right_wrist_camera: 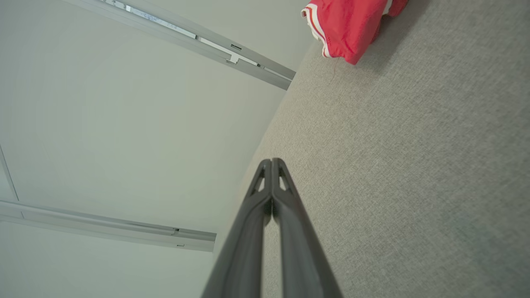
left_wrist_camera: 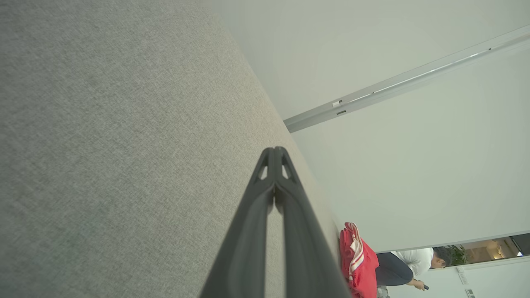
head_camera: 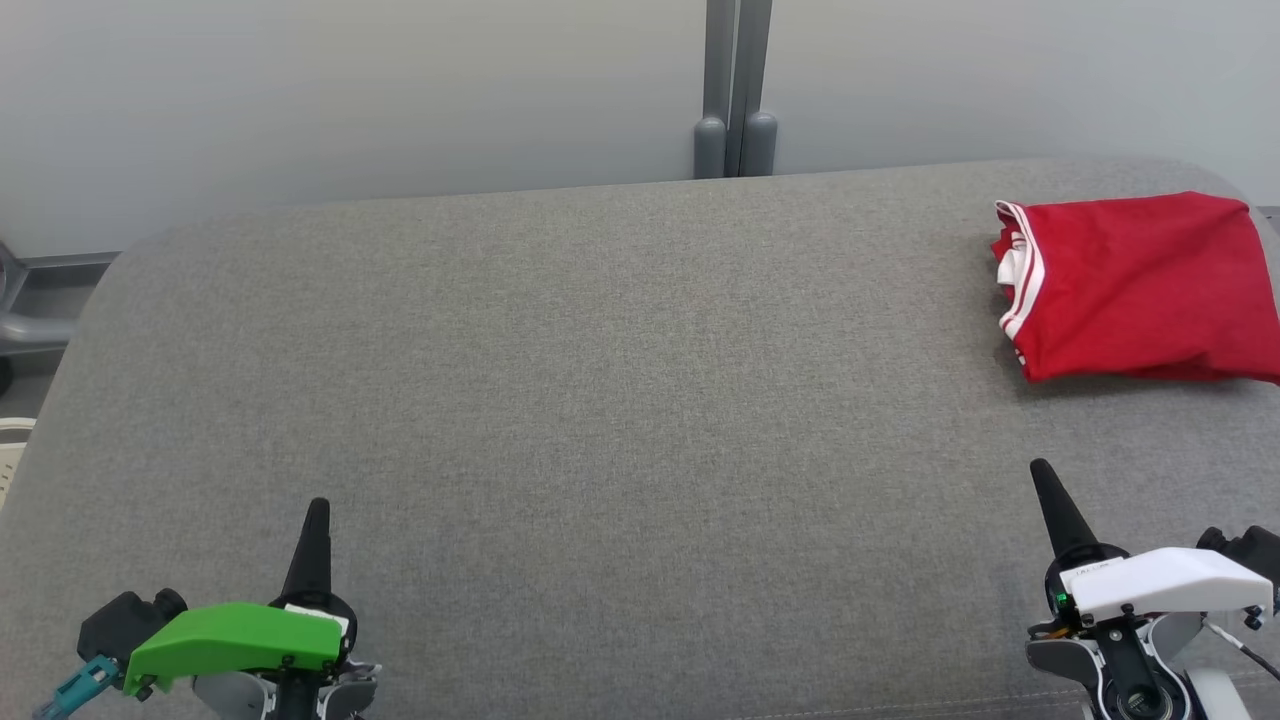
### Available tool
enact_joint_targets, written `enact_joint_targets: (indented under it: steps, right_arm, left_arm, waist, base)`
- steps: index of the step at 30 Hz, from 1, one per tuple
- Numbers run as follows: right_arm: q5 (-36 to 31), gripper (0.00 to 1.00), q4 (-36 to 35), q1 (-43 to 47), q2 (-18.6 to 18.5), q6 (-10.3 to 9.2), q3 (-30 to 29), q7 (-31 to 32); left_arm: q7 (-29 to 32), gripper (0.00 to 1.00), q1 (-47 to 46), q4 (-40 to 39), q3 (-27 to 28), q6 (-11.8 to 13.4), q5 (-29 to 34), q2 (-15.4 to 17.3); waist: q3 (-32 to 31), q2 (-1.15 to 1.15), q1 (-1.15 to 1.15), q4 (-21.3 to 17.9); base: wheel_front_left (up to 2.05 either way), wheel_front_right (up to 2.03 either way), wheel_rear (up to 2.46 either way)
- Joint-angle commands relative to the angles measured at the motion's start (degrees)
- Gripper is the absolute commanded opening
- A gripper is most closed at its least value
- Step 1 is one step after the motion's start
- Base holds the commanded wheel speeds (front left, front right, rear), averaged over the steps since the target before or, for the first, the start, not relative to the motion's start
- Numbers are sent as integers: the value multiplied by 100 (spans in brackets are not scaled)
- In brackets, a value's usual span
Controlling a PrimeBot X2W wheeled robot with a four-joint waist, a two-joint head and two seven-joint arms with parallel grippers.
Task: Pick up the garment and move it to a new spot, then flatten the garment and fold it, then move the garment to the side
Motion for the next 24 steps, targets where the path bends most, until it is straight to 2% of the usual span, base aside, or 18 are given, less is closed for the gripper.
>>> enact_joint_targets:
  steps: [1,24]
  right_arm:
    - [153,0,-24,-139,-51,2,-44,38]
    - [1227,0,40,-237,-52,2,-254,306]
  left_arm:
    - [34,0,-155,-12,77,-59,-137,-17]
    - [281,0,-328,98,377,-336,-972,-210]
  waist:
    - [2,0,0,0]
    - [42,0,0,-3]
  base:
    - [0,0,0]
    - [0,0,0]
